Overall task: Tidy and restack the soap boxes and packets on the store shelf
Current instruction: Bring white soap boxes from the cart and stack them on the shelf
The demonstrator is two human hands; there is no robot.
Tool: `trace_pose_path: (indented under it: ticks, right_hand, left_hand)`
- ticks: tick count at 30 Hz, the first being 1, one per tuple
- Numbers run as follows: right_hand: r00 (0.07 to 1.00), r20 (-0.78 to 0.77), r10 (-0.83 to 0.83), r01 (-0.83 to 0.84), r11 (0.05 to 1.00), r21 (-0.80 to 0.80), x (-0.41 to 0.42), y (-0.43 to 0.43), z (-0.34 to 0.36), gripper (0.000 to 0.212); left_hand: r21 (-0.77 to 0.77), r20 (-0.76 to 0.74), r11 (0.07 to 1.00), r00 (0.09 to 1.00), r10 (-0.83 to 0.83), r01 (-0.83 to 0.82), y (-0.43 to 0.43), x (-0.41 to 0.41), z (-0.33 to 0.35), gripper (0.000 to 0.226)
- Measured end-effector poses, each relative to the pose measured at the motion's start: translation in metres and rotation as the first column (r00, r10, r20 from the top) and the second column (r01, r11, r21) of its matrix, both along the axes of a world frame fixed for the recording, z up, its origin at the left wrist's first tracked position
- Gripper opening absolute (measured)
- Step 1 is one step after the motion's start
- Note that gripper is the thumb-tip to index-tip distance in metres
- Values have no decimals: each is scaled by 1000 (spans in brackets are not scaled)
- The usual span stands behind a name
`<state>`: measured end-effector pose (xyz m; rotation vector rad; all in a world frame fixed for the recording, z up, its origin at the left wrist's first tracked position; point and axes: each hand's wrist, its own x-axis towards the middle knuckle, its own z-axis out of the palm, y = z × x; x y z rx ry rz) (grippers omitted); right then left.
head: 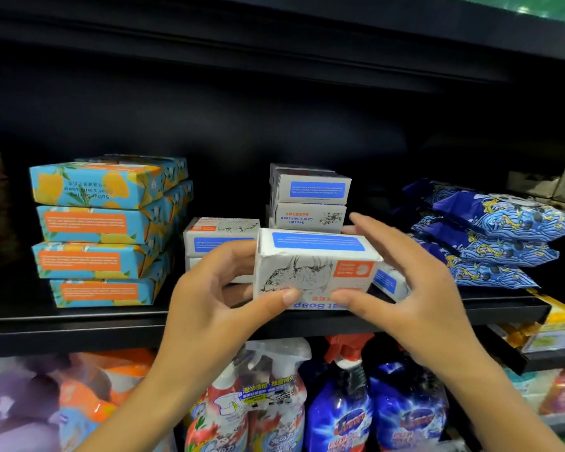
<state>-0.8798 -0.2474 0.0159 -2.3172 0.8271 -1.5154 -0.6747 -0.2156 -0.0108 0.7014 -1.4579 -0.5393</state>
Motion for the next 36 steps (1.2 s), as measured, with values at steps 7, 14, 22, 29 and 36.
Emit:
trace_pose_path:
  ticks: [7,14,22,29,36]
  right_hand:
    - [1000,10,21,-22,999,47,6,2,-5,40]
    - [993,103,-62,66,997,-39,2,6,-9,38]
    - [861,327,-391,398,916,49,-48,-15,-11,33]
    - [765,297,-571,546,820,170,-57,-48,-17,29]
    - [715,111,-690,667,721,187,-60,-58,-10,40]
  left_hand:
    - [-88,93,995,994,55,-47,-2,1,-1,44]
    - [-224,300,935,893,335,-275,-6,8,-1,40]
    - [-317,692,849,510,512,-423,-28,15,-10,21]
    - [-275,765,868,452,458,-413,-36,12,-17,28]
    - [-203,733,882,531,424,-425,-37,-7,-15,24]
